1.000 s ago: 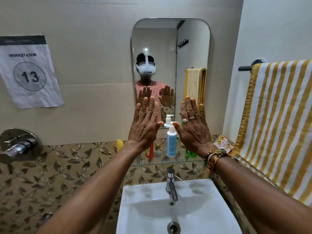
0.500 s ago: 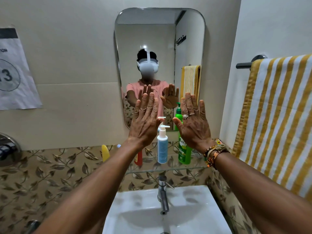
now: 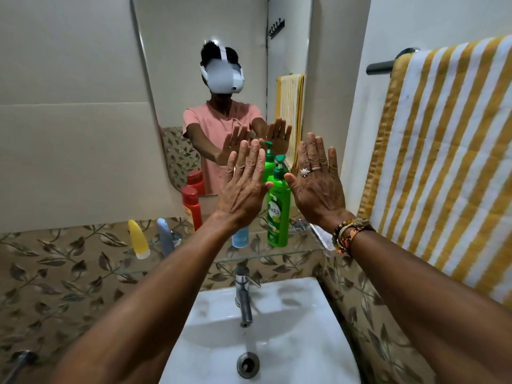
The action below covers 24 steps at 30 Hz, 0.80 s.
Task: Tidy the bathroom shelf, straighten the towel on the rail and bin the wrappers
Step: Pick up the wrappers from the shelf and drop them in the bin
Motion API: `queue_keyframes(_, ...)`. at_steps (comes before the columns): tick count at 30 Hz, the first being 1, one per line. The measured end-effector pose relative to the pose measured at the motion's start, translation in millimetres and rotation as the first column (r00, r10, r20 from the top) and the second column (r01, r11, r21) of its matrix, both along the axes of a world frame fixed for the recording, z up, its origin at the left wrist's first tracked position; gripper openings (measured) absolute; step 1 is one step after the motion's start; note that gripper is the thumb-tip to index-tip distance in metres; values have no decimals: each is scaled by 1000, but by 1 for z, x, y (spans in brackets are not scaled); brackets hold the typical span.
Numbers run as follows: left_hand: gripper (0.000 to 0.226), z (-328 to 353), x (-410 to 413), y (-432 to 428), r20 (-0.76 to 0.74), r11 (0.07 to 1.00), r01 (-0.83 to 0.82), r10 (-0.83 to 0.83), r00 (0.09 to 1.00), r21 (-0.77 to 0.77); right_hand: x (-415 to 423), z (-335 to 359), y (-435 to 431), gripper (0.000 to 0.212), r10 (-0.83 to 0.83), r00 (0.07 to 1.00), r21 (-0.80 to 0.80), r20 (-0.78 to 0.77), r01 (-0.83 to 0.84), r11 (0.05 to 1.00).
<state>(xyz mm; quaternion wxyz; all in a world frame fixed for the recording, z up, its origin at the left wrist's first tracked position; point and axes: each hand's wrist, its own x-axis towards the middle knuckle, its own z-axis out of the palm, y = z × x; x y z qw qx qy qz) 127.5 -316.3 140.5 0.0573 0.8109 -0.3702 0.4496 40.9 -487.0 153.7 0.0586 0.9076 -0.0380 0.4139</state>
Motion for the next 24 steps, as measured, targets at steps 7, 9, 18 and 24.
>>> queue_keyframes(7,63,-20,-10,-33,-9,993,114,-114,993,-3,-8,-14,-27,71,-30,999,58,-28,32,998)
queue_keyframes(9,60,-25,-16,-40,-10,982,189,-189,982,-14,-8,-18,-32,70,-19,999,113,-44,24,993)
queue_keyframes(18,41,-65,-35,-73,-148,928,364,-372,916,-79,-10,-35,-51,60,-29,989,286,-148,71,956)
queue_keyframes(24,37,-96,-38,-95,-411,909,383,-415,812,-163,-16,-46,-68,48,-62,980,310,-188,119,943)
